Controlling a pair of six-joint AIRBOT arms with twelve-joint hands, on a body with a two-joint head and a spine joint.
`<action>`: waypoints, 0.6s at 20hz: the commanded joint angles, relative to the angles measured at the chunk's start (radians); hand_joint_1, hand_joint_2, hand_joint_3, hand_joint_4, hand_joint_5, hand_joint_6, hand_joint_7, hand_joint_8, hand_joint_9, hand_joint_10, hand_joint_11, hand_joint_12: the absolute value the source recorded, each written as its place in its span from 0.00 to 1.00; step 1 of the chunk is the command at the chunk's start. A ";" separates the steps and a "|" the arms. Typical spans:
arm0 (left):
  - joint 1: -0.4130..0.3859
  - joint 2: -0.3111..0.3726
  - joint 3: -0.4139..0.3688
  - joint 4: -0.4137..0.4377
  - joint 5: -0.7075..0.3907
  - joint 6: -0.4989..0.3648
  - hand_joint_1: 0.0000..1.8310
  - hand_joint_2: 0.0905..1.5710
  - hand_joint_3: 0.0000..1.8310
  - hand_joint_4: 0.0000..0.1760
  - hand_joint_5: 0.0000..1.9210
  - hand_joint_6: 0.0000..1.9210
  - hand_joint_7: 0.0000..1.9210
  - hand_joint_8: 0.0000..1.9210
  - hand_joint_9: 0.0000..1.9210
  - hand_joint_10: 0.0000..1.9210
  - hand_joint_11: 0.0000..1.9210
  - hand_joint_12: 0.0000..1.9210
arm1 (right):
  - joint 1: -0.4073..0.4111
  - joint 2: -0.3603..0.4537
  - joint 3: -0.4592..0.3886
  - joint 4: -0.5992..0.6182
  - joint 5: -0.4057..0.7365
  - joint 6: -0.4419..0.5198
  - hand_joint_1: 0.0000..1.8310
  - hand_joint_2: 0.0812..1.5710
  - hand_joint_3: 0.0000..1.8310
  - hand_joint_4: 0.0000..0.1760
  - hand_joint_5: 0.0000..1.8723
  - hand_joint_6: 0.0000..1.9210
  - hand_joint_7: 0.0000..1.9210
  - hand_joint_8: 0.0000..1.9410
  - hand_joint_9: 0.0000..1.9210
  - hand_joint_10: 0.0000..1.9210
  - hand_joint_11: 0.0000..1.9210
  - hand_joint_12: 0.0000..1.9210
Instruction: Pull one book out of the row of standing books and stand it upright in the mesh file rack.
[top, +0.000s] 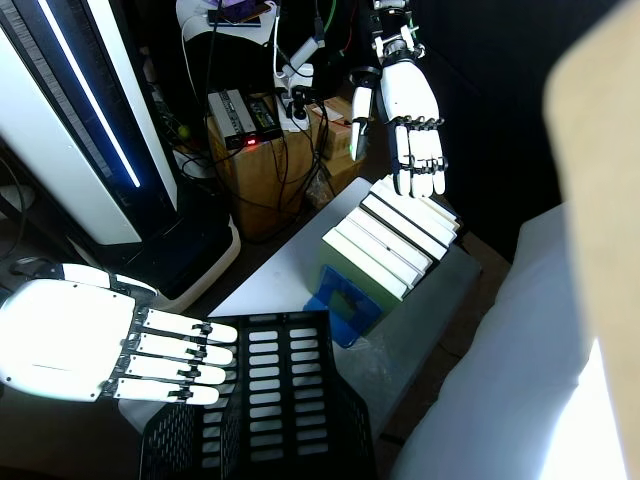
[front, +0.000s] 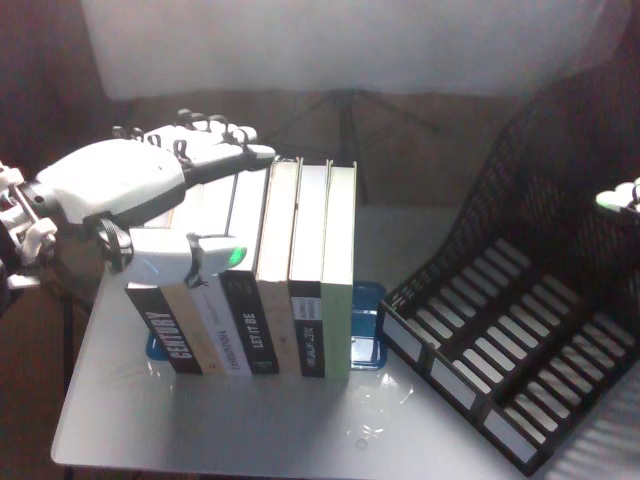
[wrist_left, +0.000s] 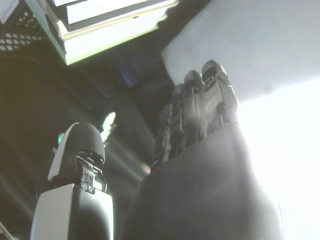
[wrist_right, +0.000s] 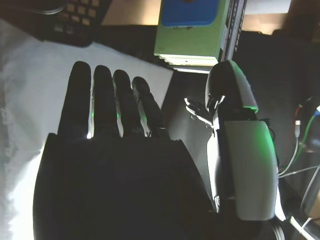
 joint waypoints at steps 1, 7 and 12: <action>-0.017 0.009 0.003 -0.021 -0.118 -0.003 0.11 0.80 0.01 0.18 0.06 0.02 0.00 0.00 0.00 0.00 0.00 0.00 | 0.013 0.008 0.006 0.010 0.106 -0.009 0.17 0.82 0.01 0.00 0.00 0.00 0.00 0.00 0.00 0.00 0.00 0.00; -0.058 -0.002 0.021 0.058 -0.054 -0.009 0.06 0.80 0.00 0.27 0.06 0.01 0.00 0.00 0.00 0.00 0.00 0.00 | 0.022 0.009 0.013 0.014 0.108 -0.016 0.15 0.80 0.00 0.00 0.00 0.00 0.00 0.00 0.00 0.00 0.00 0.00; -0.086 -0.027 0.048 0.151 0.035 -0.036 0.06 0.77 0.00 0.26 0.16 0.02 0.00 0.00 0.00 0.00 0.00 0.00 | 0.016 0.007 0.015 0.022 0.108 -0.016 0.16 0.80 0.00 0.00 0.00 0.00 0.00 0.00 0.00 0.00 0.00 0.00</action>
